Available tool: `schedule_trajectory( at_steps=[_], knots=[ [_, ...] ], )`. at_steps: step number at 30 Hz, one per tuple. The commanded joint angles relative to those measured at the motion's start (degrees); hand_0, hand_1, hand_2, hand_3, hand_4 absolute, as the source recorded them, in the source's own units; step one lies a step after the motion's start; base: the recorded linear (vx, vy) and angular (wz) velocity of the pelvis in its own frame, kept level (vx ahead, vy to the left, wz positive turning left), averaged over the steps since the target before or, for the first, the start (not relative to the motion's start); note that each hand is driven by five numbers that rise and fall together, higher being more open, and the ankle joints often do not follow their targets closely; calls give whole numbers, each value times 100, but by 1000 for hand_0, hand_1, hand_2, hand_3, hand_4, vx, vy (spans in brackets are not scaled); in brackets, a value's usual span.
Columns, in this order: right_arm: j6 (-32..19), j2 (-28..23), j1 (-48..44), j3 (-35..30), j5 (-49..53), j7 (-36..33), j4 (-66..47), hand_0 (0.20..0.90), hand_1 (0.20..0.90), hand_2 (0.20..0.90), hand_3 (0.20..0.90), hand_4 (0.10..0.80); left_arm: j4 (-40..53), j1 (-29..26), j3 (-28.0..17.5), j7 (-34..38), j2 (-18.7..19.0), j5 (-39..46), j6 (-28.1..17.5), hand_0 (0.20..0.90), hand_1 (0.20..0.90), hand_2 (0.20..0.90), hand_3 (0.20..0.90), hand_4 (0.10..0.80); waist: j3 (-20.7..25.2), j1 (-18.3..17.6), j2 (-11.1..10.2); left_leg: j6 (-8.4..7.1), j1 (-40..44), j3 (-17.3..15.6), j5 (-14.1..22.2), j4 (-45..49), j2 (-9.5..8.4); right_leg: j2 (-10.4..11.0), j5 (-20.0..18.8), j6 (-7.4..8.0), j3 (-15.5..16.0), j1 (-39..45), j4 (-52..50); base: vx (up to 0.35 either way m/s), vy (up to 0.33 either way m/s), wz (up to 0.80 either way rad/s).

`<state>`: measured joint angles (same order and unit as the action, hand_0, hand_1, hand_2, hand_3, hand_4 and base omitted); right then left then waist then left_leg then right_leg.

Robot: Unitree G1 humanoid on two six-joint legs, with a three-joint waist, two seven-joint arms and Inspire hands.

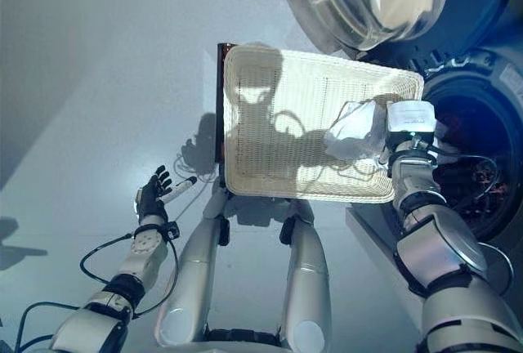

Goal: Pick up the clothes and place them into the washing machine

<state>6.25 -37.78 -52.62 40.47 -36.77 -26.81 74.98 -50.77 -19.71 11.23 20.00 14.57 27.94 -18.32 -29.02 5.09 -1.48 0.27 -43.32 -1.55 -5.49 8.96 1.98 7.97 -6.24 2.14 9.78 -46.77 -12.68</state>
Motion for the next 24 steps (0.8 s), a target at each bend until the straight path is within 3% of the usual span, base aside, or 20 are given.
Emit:
schedule_trajectory(
  at_steps=[1,18,24],
  knots=[
    [171,-233,256,174,-37,-242,0,900,900,900,900,800,315,301,-289,249,102,94,-312,900,900,900,900,800,199,-49,72,-544,-446,461,-92,372,169,149,377,527,-49,-24,-516,36,-34,8],
    [64,559,645,238,21,-184,-331,900,900,900,900,800,161,204,-294,417,152,-76,-446,900,900,900,900,800,314,-37,-97,-637,110,484,-277,-90,175,129,172,511,0,579,5,3,-4,1],
    [132,670,809,162,75,-188,-1,900,900,900,900,800,183,185,-306,410,182,-58,-465,900,900,900,900,800,285,13,-12,-660,21,508,-319,-55,148,140,203,488,14,542,-19,-8,-8,1]
  ],
)
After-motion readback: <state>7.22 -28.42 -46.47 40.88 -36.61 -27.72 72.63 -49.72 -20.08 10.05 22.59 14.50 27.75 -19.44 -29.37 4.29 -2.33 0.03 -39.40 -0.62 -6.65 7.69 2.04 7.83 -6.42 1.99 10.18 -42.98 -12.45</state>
